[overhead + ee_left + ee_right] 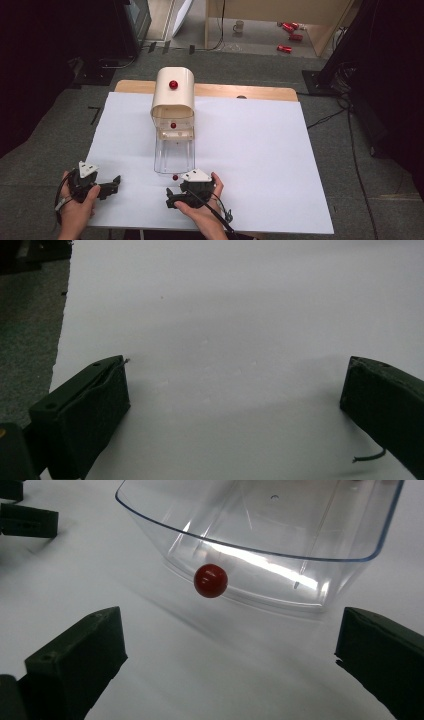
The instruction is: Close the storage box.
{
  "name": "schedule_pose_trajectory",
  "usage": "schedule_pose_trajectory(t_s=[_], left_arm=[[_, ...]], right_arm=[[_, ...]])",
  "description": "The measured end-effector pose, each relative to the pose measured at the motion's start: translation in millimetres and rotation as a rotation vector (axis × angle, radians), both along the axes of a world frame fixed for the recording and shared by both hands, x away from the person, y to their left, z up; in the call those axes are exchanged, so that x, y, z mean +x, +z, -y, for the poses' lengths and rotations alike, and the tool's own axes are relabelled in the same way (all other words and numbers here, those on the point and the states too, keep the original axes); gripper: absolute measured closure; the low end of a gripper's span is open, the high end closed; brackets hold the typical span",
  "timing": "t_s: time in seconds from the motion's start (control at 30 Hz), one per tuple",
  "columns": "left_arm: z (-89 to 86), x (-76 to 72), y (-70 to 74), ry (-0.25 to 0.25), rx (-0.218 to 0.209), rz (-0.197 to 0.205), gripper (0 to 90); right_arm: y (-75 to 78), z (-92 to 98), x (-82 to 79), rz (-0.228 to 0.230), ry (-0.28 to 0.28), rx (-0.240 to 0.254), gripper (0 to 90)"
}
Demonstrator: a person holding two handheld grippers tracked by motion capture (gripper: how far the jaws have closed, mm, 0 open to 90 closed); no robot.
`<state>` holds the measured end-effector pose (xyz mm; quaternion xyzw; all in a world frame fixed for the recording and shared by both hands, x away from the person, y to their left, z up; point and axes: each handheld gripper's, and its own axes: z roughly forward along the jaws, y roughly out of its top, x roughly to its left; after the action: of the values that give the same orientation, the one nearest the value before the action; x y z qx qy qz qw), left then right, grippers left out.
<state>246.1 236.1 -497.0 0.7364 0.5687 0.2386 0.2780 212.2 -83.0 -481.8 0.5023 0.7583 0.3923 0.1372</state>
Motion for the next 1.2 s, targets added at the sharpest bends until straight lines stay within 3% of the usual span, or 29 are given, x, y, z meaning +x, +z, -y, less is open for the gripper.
schedule_pose_trajectory(t_s=[0.1, 0.2, 0.27, 0.4, 0.43, 0.47, 0.57, 0.63, 0.83, 1.2], left_arm=[[0.0, 0.0, -0.1, 0.0, 0.0, 0.001, 0.0], [0.0, 0.0, -0.1, 0.0, 0.0, 0.001, 0.0], [0.0, -0.1, -0.1, 0.0, 0.0, 0.002, 0.0], [0.0, -0.1, -0.1, 0.0, -0.001, 0.002, 0.0], [0.0, 0.0, -0.1, 0.0, 0.0, 0.001, 0.0], [0.0, 0.0, -0.1, 0.0, 0.0, 0.001, 0.0], [0.0, 0.0, -0.1, 0.0, 0.0, 0.001, 0.0], [0.0, 0.0, -0.1, 0.0, 0.0, 0.001, 0.0], [0.0, 0.0, -0.1, 0.0, -0.001, 0.001, 0.0], [0.0, -0.1, 0.0, 0.0, 0.0, 0.0, 0.0]], right_arm=[[-3.7, -4.8, 0.9, -0.008, 0.002, -0.003, 2.0], [-6.6, -9.4, 1.2, 0.001, -0.044, -0.029, 13.6], [-7.7, -10.3, 1.7, 0.0, -0.051, -0.027, 15.9], [-10.1, -13.1, 2.4, -0.007, -0.078, -0.017, 35.4], [-10.6, -12.5, 2.7, -0.01, -0.078, 0.008, 46.4], [-10.6, -12.5, 2.7, -0.01, -0.078, 0.008, 46.4], [-10.9, -10.8, 2.5, -0.002, -0.079, 0.053, 63.1], [-10.9, -10.4, 3.0, 0.0, -0.065, 0.075, 68.1], [-10.4, -11.9, 3.9, -0.002, -0.057, 0.11, 74.6], [-6.0, -10.1, 6.0, -0.005, -0.057, 0.127, 75.2]])
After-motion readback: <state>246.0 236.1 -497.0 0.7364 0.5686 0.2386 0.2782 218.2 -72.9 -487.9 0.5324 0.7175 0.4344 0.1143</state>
